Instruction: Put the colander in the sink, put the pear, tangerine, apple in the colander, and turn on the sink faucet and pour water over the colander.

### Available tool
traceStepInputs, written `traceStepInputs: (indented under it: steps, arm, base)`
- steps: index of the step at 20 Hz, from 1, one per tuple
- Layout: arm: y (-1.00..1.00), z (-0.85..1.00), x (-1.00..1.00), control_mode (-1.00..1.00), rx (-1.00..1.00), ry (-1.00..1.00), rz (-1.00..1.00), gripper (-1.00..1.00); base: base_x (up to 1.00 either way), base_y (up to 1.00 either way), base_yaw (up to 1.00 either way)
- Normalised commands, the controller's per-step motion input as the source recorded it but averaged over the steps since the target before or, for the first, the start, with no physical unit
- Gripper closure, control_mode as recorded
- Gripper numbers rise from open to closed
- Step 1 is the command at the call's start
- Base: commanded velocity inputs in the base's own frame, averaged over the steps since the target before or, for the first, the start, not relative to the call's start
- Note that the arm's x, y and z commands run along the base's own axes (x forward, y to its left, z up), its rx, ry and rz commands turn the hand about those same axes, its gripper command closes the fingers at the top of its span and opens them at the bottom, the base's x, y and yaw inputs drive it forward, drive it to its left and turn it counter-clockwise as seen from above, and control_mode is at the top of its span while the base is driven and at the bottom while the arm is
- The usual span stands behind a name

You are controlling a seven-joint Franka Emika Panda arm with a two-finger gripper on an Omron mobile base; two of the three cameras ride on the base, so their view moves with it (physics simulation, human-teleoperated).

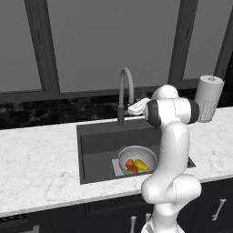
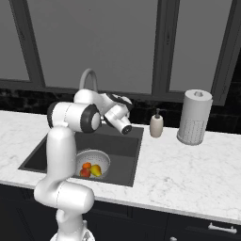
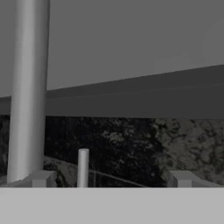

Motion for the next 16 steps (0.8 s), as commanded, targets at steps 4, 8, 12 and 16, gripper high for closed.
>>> traceStepInputs:
  steps: [4, 8, 12, 16]
  arm:
    - [0.00, -0.01, 0.14, -1.00, 0.00, 0.00, 0.00, -1.00]
    - [0.00, 0.00, 0.08, -1.00, -0.02, 0.00, -0.03, -1.00]
    - [0.02, 0.00, 0.04, -1.00, -0.03, 0.00, -0.05, -1.00]
    - [0.04, -0.02, 0.07, -1.00, -0.04, 0.00, -0.07, -1.00]
  base:
    - [0.00, 0.00, 0.00]
    - [0.00, 0.00, 0.00]
    - [0.00, 0.00, 0.00]
    - [0.00, 0.00, 0.00]
